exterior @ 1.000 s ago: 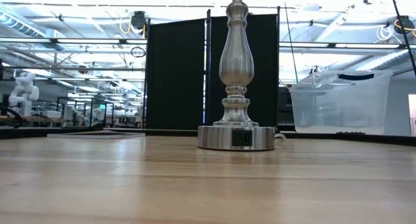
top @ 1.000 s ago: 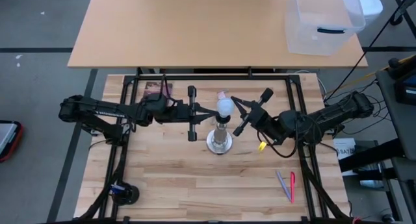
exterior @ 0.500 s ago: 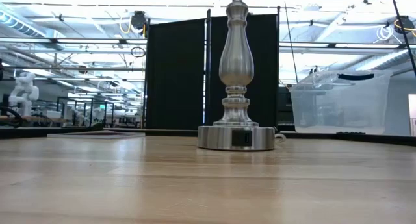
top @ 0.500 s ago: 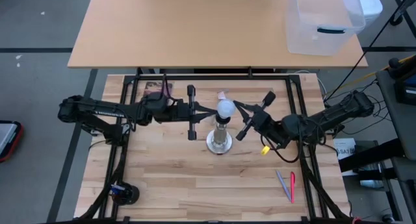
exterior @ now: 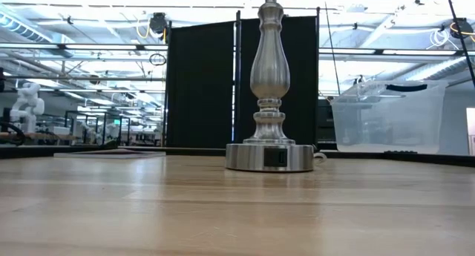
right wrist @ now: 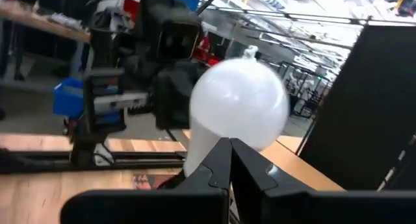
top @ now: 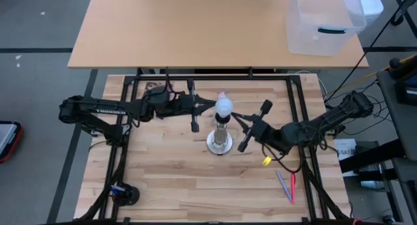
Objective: Screw lightbulb
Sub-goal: Insert the lightbulb into the lamp
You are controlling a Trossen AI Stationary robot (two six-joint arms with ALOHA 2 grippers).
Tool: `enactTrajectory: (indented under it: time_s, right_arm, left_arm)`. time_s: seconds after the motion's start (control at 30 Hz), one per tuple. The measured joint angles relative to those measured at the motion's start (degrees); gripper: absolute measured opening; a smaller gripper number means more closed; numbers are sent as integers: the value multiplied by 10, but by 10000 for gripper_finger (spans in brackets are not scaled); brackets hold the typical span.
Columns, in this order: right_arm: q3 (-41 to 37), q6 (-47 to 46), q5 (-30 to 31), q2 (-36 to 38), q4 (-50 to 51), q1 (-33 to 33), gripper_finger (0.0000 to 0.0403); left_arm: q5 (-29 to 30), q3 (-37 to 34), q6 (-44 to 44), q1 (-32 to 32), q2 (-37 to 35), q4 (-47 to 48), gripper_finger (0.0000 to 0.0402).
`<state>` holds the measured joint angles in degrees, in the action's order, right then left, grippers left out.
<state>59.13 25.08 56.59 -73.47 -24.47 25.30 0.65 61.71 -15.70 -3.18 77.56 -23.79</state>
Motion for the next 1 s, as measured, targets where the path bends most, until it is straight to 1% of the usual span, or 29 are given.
enactTrajectory:
  time_s: [0.2, 0.33, 0.43, 0.57, 0.7, 0.87, 1.0]
  right_arm:
    - [0, -21, 38, -1, 37, 12, 0]
    - [0, -8, 89, -1, 38, 26, 0]
    - [0, 3, 110, -1, 35, 30, 0]
    - [0, 11, 109, -1, 18, 12, 0]
    - [1, 29, 105, -1, -7, -12, 0]
    - [1, 49, 58, 0, -38, -42, 0]
    - [1, 44, 22, 1, -42, -59, 0]
  left_arm:
    - [15, 0, -7, 0, -5, 31, 2]
    - [18, 0, -17, 10, -28, 35, 2]
    - [17, 0, -28, 25, -42, 36, 2]
    - [3, 0, -33, 43, -42, 26, 2]
    - [3, 0, -33, 56, -37, 23, 2]
    - [3, 0, -31, 60, -36, 6, 2]
    - [3, 0, -28, 62, -30, -10, 2]
